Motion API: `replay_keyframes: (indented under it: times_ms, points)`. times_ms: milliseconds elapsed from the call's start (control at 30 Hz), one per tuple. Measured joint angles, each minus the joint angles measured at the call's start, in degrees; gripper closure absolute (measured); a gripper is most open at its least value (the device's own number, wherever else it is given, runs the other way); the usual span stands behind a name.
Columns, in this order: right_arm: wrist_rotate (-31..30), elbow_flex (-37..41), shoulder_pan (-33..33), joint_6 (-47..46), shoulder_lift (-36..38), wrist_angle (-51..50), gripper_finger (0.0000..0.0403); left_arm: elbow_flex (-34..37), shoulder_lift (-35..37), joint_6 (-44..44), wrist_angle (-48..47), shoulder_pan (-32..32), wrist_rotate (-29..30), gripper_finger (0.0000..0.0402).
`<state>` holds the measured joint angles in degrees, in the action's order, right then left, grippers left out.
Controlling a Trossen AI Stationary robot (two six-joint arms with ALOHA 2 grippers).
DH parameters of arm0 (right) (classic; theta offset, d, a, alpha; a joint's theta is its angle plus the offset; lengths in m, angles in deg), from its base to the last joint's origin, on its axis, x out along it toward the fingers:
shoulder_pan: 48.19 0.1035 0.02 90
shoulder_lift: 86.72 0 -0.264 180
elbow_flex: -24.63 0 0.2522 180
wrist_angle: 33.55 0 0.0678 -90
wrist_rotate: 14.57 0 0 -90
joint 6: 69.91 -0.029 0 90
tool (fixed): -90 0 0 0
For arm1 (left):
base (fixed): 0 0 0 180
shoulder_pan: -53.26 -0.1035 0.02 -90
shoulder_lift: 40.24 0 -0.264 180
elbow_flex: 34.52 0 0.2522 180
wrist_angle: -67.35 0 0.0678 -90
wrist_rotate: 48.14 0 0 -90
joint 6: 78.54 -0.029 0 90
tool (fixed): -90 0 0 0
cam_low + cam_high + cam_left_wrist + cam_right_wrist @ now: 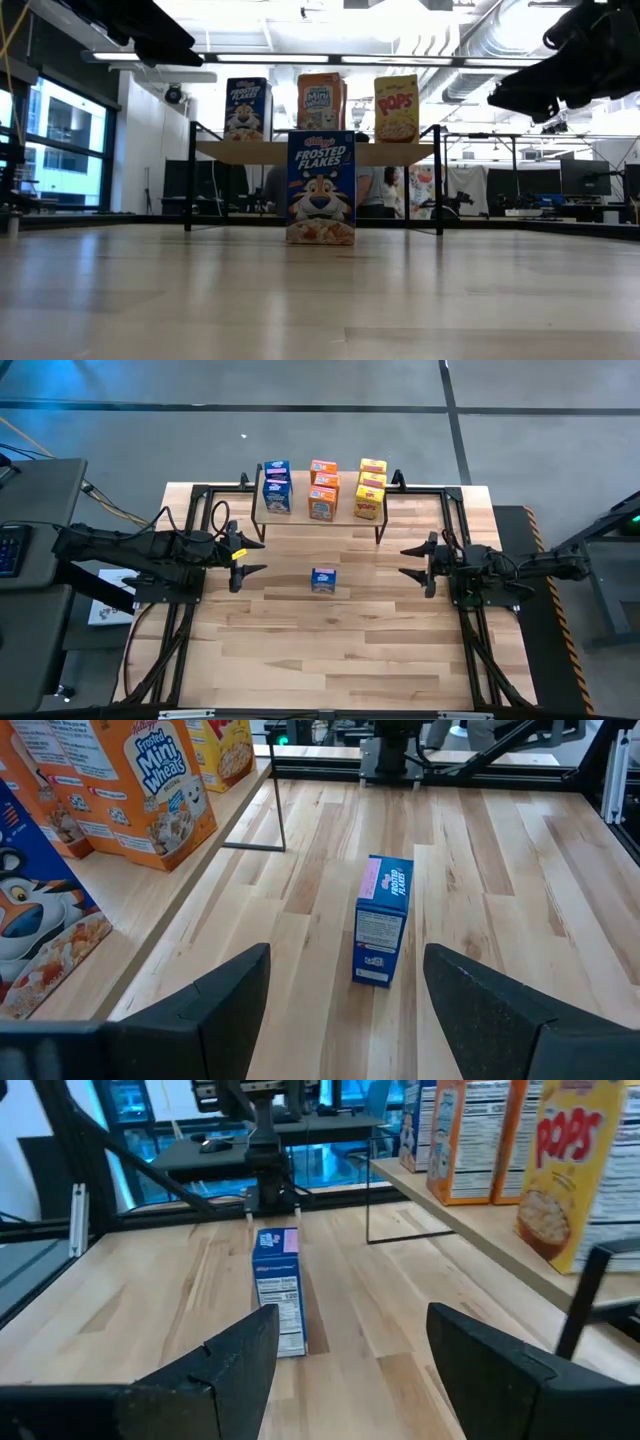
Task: Stack cereal on shelf
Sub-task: Put the blue cereal box aligned with the other blue cereal boxes on the shelf
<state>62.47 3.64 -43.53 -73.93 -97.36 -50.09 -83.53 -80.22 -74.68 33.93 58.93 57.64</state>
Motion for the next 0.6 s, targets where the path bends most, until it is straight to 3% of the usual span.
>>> replay_keyframes:
  times_ms: [333, 600]
  points:
    - [-0.4, 4.4, 0.0, -1.5, 5.6, -0.8, 0.0155, 0.0, 0.0, 0.0, 0.0, 0.0, 0.0, 0.0145]
    - [-0.6, 4.5, 0.0, 0.0, 5.2, -0.7, 0.0155, 0.0, 0.0, 0.0, 0.0, 0.0, 0.0, 0.0145]
